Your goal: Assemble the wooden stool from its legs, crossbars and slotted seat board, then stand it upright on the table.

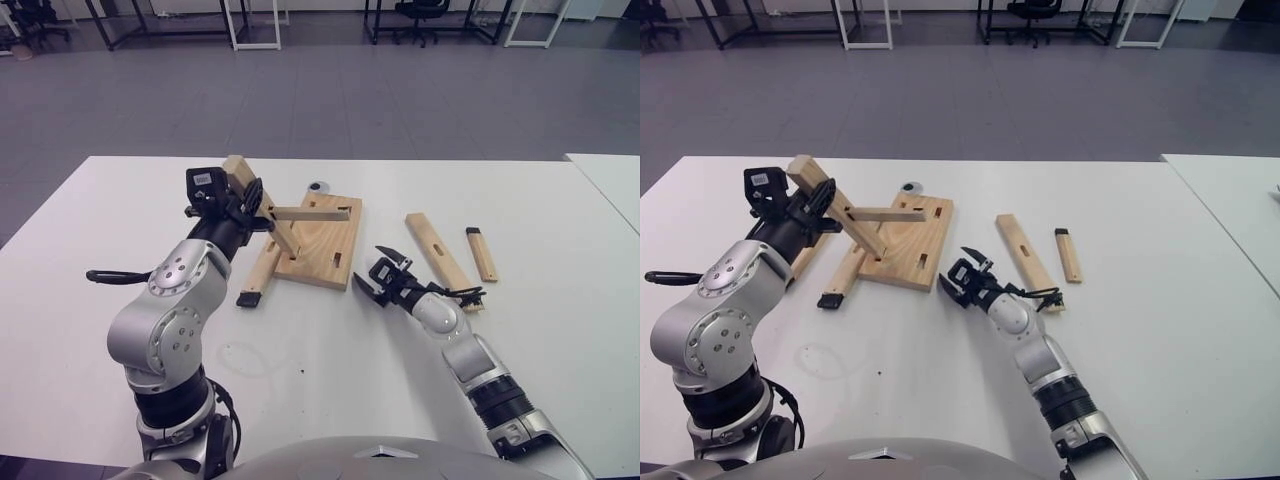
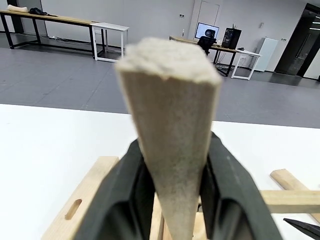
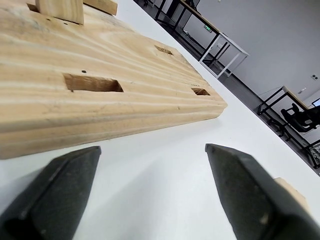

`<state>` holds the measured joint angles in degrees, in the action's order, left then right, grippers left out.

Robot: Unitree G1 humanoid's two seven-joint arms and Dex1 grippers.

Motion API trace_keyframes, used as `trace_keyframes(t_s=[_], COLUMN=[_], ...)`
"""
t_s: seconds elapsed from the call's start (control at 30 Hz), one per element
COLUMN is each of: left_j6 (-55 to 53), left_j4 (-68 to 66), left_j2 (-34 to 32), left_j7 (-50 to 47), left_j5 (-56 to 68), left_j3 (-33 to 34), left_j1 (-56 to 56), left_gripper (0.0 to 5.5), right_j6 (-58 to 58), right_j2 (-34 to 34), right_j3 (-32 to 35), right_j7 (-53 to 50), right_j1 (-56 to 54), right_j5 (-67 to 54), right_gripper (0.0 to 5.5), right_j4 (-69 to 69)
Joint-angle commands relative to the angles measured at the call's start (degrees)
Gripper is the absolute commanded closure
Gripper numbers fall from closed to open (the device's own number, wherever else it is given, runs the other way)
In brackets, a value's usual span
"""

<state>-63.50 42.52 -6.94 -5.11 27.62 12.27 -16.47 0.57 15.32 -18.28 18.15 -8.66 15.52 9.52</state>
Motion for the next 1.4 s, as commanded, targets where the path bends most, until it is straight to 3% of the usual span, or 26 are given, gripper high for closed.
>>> trace_keyframes(t_s=[0.03, 0.3, 0.47, 0.97, 1.1, 1.23, 1.4], left_j6=[-3.18, -7.06, -8.47, -4.96, -5.75, -3.39, 1.08], left_j4=[-0.72, -1.20, -1.37, -3.38, -3.32, -3.07, -6.83], left_j2=[-1.72, -1.41, -0.21, -5.07, -5.45, -10.68, -8.56], left_j7=[0.72, 1.43, 1.39, 2.05, 3.19, 6.15, 5.97], left_j5=[0.74, 3.73, 4.39, 0.55, 0.59, -2.01, -3.87], left_j3=[1.36, 4.13, 4.60, 2.31, -1.41, -10.10, -14.14], left_j1=[-1.95, -7.72, -4.98, -1.72, 0.10, 4.78, 6.76], left_gripper=[4.49, 4.49, 4.49, 4.49, 4.49, 4.49, 4.49], right_j6=[-0.29, -0.54, -0.73, -1.01, -0.96, -0.70, -0.69], right_j2=[0.24, -0.36, -0.71, -0.74, -0.90, -1.02, -0.80], right_j3=[0.43, 0.46, -0.07, -0.87, -1.14, -1.17, -0.88], right_j7=[-0.13, -0.68, -0.59, -0.57, -0.58, -0.76, -0.68], right_j1=[-0.57, -0.77, -1.19, -1.35, -1.53, -1.61, -2.33], right_j5=[0.22, 0.47, 0.67, 1.49, 1.65, 1.66, 1.48], right_gripper=[1.62, 1.62, 1.62, 1.62, 1.62, 1.62, 1.62], right_j4=[0.93, 1.33, 2.25, 2.38, 2.29, 1.97, 2.19])
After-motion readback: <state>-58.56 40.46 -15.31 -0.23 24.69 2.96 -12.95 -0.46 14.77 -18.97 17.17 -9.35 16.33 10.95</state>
